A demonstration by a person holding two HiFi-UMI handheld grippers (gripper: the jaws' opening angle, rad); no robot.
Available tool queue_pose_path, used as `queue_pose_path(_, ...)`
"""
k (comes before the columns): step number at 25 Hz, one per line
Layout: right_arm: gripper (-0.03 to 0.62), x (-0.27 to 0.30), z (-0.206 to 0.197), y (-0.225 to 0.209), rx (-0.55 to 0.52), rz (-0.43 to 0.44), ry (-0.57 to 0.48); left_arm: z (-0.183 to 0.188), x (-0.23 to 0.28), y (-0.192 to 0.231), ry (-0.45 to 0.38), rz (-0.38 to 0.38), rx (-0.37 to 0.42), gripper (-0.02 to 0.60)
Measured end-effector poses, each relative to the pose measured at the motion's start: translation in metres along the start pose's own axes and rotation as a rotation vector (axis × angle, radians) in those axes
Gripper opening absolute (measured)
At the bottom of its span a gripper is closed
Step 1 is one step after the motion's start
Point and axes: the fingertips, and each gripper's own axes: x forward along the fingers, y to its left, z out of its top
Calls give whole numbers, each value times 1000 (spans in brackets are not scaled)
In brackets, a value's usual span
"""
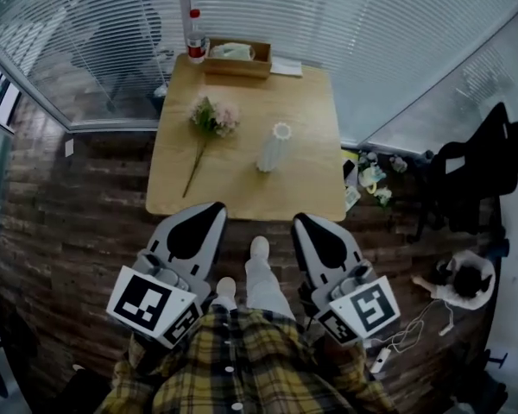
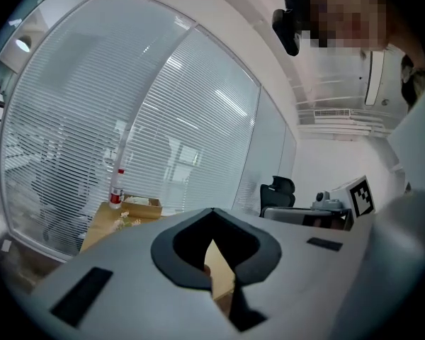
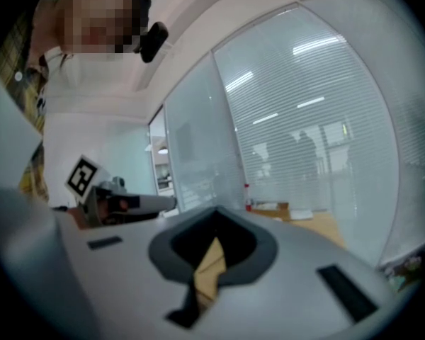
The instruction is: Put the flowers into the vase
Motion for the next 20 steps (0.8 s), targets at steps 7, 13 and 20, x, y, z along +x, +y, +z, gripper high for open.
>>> queue_pose_path(7,14,34,30,-51,-30,77,6,26,53,13,-45,70,-4,9)
queue_pose_path(13,14,55,51,-94,-61,143,5,41,90,25,-95,153,-13,10)
queue_pose_path(20,14,83,53,-115,-40,202,32,35,102,52,-78,249,-48,9)
